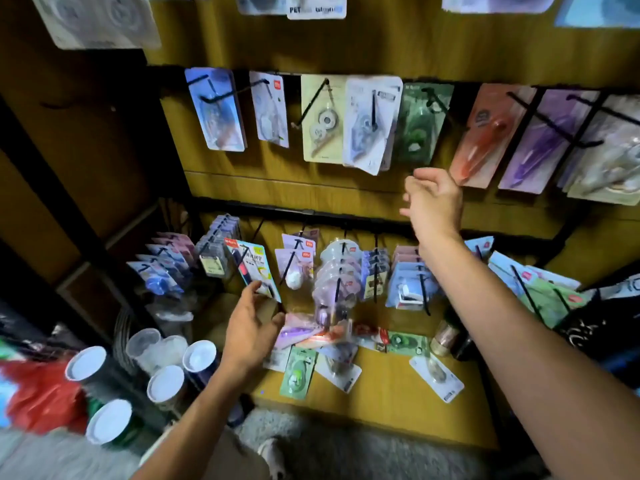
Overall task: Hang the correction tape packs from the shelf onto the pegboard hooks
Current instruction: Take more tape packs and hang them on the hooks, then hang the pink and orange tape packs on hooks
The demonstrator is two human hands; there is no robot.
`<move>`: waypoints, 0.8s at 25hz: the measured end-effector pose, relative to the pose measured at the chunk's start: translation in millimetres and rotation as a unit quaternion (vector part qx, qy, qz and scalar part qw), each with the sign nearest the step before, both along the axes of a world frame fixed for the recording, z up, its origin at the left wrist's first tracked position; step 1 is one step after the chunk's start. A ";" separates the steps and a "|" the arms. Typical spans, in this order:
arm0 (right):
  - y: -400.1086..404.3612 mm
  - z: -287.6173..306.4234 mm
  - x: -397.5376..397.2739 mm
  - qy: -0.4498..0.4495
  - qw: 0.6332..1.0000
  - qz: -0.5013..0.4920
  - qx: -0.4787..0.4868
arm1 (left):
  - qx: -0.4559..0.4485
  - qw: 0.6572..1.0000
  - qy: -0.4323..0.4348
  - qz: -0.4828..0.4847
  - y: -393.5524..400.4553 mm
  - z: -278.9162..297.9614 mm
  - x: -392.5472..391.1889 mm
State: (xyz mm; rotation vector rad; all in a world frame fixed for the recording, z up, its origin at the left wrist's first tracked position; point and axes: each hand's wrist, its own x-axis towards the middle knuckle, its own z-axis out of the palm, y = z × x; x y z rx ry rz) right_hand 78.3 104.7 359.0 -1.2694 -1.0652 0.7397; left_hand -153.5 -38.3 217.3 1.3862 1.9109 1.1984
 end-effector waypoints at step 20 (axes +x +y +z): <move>-20.4 -489.3 47.2 -0.210 0.891 0.126 -0.383 | -0.312 0.932 0.165 -0.080 103.0 -345.0 3.3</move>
